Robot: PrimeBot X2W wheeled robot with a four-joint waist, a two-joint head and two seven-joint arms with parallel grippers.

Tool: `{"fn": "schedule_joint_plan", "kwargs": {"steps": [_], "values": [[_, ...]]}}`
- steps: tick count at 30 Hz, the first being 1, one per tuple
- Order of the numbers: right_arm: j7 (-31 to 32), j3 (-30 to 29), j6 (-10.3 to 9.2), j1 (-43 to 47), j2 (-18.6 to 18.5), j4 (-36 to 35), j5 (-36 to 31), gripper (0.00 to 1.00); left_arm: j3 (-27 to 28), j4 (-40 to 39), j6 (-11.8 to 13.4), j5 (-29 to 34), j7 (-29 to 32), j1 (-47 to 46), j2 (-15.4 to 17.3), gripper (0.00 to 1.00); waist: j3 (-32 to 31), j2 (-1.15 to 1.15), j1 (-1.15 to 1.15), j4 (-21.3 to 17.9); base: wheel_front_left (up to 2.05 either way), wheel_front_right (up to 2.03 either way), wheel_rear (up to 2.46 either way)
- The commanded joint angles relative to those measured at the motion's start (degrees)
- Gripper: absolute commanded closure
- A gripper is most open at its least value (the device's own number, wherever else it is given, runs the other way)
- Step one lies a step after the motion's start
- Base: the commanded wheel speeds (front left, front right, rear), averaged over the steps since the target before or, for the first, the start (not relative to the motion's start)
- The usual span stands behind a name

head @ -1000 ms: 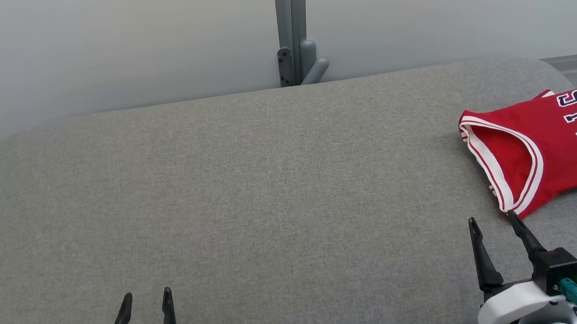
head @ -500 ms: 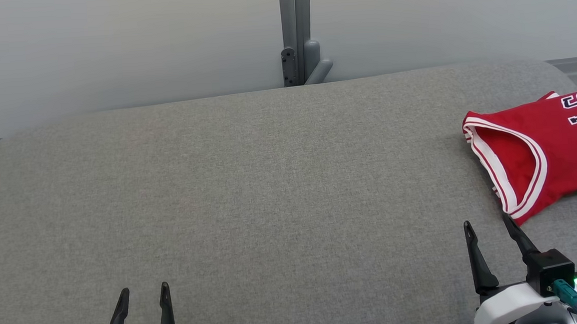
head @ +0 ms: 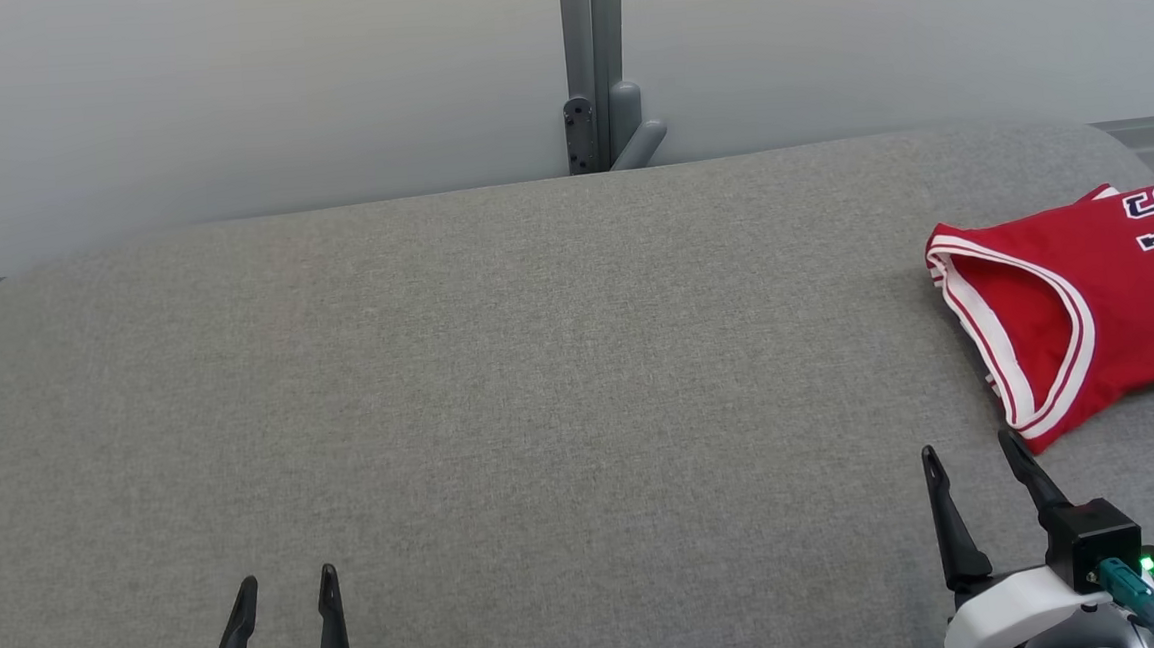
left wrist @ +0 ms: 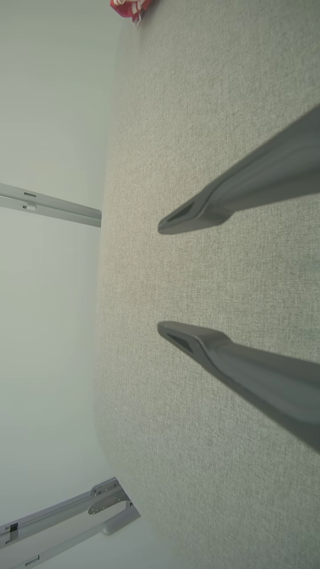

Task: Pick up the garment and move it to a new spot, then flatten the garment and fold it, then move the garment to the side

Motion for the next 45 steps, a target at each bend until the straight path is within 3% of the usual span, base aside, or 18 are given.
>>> {"fn": "schedule_joint_plan", "kwargs": {"steps": [1,14,15,19,45], "values": [[-0.1,0.0,-0.05,-0.4,0.0,0.2,-0.1,0.00,0.2,-0.1,0.2,-0.2,-0.1,-0.1,0.1,0.00,0.0,0.24,0.00,0.0,0.00,0.00,0.00],[-0.1,-0.3,-0.05,-0.7,0.0,0.0,0.4,0.00,0.3,0.1,0.5,-0.5,-0.1,-0.2,0.1,0.00,-0.2,0.24,0.00,-1.3,0.00,0.00,0.00],[0.0,-0.4,0.01,-0.3,0.0,0.3,0.5,1.00,0.1,0.2,0.2,-0.5,0.0,0.0,0.0,1.00,-0.2,0.00,0.00,-1.3,0.00,0.00,0.00],[0.4,-0.3,0.03,0.6,0.5,2.4,0.7,1.00,-0.1,2.3,0.2,-0.6,0.4,0.5,-0.3,1.00,-0.2,0.00,0.00,-1.3,0.00,0.00,0.00],[7.1,-1.4,0.01,-2.8,0.3,2.5,29.9,1.00,2.5,3.1,-0.7,-26.0,6.9,-4.8,-0.1,1.00,0.1,0.05,0.00,-1.0,0.00,0.00,0.00]]}}
